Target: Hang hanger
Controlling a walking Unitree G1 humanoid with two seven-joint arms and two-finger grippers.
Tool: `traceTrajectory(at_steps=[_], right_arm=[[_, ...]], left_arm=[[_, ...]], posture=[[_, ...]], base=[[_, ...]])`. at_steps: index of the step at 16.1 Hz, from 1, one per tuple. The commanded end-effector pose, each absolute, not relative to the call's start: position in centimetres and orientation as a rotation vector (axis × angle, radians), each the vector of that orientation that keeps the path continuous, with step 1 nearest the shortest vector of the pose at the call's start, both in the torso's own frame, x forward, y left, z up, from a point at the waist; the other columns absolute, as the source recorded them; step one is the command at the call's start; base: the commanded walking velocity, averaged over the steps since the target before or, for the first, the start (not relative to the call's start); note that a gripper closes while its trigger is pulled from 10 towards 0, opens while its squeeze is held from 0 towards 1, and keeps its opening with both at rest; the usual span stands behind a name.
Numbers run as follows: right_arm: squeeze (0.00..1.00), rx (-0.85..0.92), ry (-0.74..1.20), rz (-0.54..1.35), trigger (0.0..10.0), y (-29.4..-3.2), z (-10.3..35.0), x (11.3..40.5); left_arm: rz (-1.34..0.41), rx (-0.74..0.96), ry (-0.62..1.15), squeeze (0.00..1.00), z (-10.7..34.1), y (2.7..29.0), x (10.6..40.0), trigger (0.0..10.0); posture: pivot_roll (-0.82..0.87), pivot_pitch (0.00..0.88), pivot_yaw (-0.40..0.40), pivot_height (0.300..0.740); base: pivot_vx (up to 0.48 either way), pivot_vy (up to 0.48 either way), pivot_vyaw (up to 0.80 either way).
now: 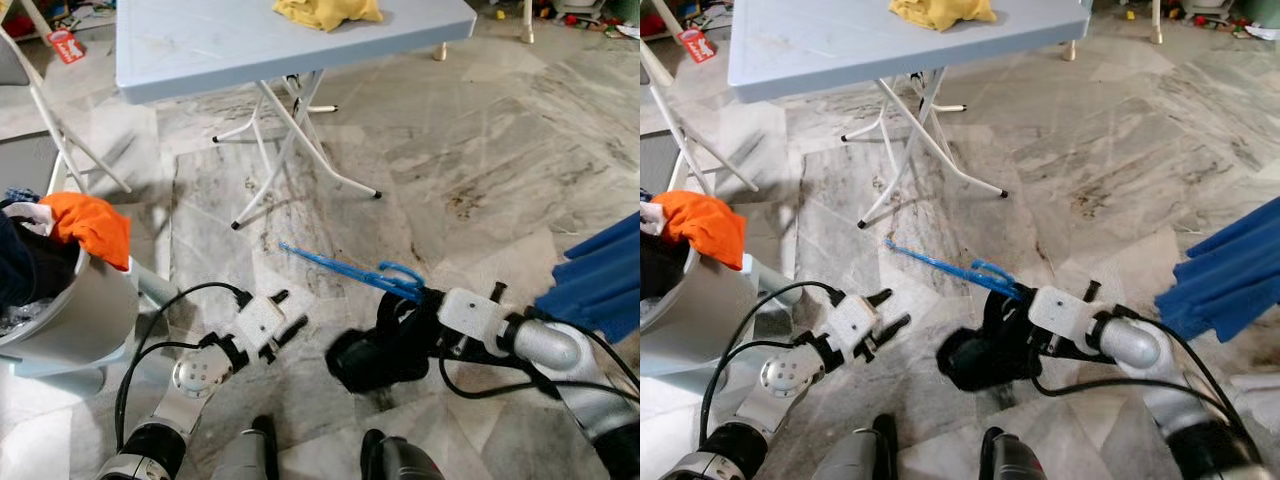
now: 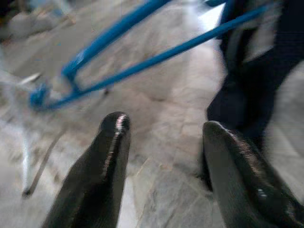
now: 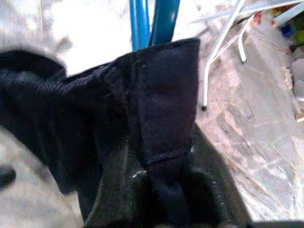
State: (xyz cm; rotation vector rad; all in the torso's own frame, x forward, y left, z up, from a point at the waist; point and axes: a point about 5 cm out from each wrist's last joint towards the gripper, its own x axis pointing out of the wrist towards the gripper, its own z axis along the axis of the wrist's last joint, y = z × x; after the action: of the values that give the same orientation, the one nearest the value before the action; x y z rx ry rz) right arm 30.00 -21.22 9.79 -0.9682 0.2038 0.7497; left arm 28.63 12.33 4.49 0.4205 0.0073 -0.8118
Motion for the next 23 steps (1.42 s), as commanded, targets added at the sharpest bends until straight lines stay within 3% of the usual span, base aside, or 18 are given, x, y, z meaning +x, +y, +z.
traceTrajectory(at_steps=[1,6,10,18,19,23], right_arm=[[0.0,-1.027,0.214,0.772,10.0,-21.0,9.1,30.1],[0.0,-1.141,0.247,0.828,10.0,-21.3,8.6,31.0],[0.0,-1.198,0.188,0.904,10.0,-21.0,9.9,31.8],[0.0,-1.208,0.099,1.051,10.0,-20.8,11.7,31.4],[0.0,-1.184,0.078,1.041,10.0,-20.6,12.2,31.6],[0.0,-1.145,0.009,1.042,10.0,-19.8,13.7,32.0]], left_arm=[[-0.888,0.452,-0.008,1.0,4.2,11.8,27.8,10.0],[-0.956,0.498,-0.139,1.0,6.3,10.6,28.2,10.0],[-1.045,0.608,-0.087,1.0,5.5,11.5,28.0,10.0],[-0.906,0.678,-0.075,1.0,5.8,13.1,29.5,10.0],[-0.901,0.681,-0.063,0.0,5.6,13.1,29.6,10.0],[-0.922,0.653,-0.061,0.0,5.4,12.0,29.7,10.0]], posture=[[-0.1,0.235,0.002,0.74],[-0.1,0.242,0.003,0.74],[-0.11,0.242,0.004,0.74],[-0.12,0.238,-0.007,0.74],[-0.12,0.239,-0.007,0.74],[-0.12,0.244,-0.01,0.74]], base=[[0.0,0.0,0.0],[0.0,0.0,0.0],[0.0,0.0,0.0],[0.0,0.0,0.0],[0.0,0.0,0.0],[0.0,0.0,0.0]])
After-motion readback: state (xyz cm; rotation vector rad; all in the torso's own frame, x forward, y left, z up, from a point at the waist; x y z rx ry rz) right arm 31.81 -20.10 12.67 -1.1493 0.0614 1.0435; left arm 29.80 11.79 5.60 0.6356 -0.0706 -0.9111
